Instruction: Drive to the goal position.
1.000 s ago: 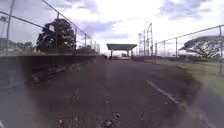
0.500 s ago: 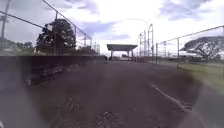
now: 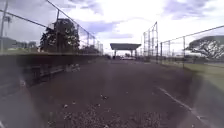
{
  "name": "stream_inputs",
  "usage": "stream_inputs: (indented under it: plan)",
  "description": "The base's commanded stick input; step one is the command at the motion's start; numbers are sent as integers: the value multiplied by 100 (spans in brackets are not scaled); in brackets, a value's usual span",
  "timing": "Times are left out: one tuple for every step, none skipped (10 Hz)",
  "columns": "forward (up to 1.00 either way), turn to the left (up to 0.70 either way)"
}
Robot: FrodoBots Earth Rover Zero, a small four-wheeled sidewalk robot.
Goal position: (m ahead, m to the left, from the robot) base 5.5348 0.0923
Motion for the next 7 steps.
stream_inputs:
  plan:
    - [50, 0]
    - [50, 0]
    - [50, 0]
    - [50, 0]
    - [50, 0]
    - [50, 0]
    - [50, 0]
